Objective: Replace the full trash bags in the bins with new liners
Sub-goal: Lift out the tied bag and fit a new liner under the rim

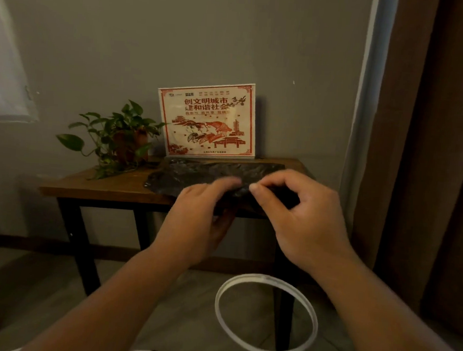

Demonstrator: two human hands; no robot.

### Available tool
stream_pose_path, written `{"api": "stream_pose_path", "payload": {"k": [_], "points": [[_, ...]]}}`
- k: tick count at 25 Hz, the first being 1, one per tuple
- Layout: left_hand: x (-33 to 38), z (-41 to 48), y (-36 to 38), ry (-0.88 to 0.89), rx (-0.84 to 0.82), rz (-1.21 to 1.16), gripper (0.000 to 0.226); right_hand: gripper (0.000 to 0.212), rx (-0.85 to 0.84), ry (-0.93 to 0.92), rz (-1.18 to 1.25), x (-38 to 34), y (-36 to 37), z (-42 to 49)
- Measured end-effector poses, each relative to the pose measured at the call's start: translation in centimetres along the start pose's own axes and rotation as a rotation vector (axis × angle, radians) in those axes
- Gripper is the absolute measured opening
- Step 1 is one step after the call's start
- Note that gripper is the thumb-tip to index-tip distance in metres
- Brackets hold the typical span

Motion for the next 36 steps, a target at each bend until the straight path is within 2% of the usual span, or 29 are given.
{"api": "stream_pose_path", "payload": {"k": [1,3,6,8,10,11,13,14,16,18,19,22,25,26,28,29,30,32,34,36], "points": [[0.0,-0.9,-0.6,-0.005,0.003,-0.033,0.037,0.019,0.045,0.048,0.020,-1.1,-0.5,-1.4],[0.1,-2.9,-1.4,-0.159,0.009,-0.256,0.019,0.037,0.206,0.190,0.028,-2.0,-1.8,-4.8],[0.2,-6.5,-1.4,-0.398,-0.040,-0.709,0.020,0.066,0.441,0.582,0.067,-1.7,-4.0,-11.3],[0.5,-8.8,-1.4,-0.494,0.005,-0.941,0.022,0.079,0.397,0.787,0.229,-1.2,-4.6,-15.3],[0.9,-10.6,-1.4,-0.600,0.084,-1.093,0.023,0.090,0.239,0.818,0.377,-0.7,-4.4,-18.3],[1.1,-11.3,-1.4,-0.656,0.103,-1.154,0.023,0.090,0.162,0.794,0.456,-0.8,-4.1,-19.4],[1.5,-12.3,-1.4,-0.781,0.112,-1.223,0.021,0.073,0.028,0.748,0.605,-1.5,-3.2,-21.2],[1.5,-12.7,-1.4,-0.842,0.107,-1.221,0.020,0.063,-0.042,0.725,0.640,-1.8,-2.9,-21.8],[1.3,-13.2,-1.3,-0.934,0.097,-1.189,0.018,0.058,-0.207,0.726,0.649,-2.2,-2.3,-22.9],[0.9,-13.6,-1.5,-0.993,0.093,-1.184,0.017,0.054,-0.354,0.805,0.501,-2.1,-1.7,-23.9],[0.7,-13.7,-1.6,-1.005,0.100,-1.183,0.017,0.045,-0.368,0.858,0.418,-2.0,-1.5,-24.3],[-0.4,-14.4,-1.4,-1.023,0.144,-1.108,0.017,0.022,-0.333,1.042,0.455,-1.8,-1.6,-25.2],[-1.3,-14.7,-0.6,-1.040,0.169,-0.952,0.021,0.022,-0.231,1.090,0.554,-1.7,-2.1,-24.5],[-1.5,-15.0,-0.2,-1.029,0.161,-0.829,0.034,0.025,-0.173,1.110,0.573,-1.5,-2.1,-24.3],[-1.0,-16.3,0.4,-0.905,0.063,-0.374,0.067,0.016,-0.087,1.171,0.569,-1.3,-1.8,-24.1],[0.1,-17.2,0.8,-0.787,0.038,-0.207,0.068,0.007,-0.072,1.207,0.552,-1.4,-1.6,-24.1],[1.9,-18.3,1.4,-0.665,0.039,-0.142,0.057,0.008,-0.062,1.232,0.533,-1.1,-1.5,-24.2],[5.8,-20.5,3.0,-0.553,-0.045,-0.255,0.029,0.010,-0.094,1.273,0.541,-0.9,-1.4,-24.4],[9.0,-22.1,5.0,-0.549,-0.185,-0.455,0.024,0.011,-0.124,1.302,0.603,-1.0,-1.0,-24.6],[10.4,-22.9,6.5,-0.567,-0.221,-0.549,0.013,0.017,-0.122,1.335,0.633,-1.1,-0.6,-25.0]]}}
Point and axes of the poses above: each hand's wrist, its own z-axis towards the middle knuckle, its own y-axis out of the palm, x = y × z, the point moved 2 cm from there along z, towards the middle knuckle, and after that the axes turned 3 degrees about y, right-handed, at the moved point
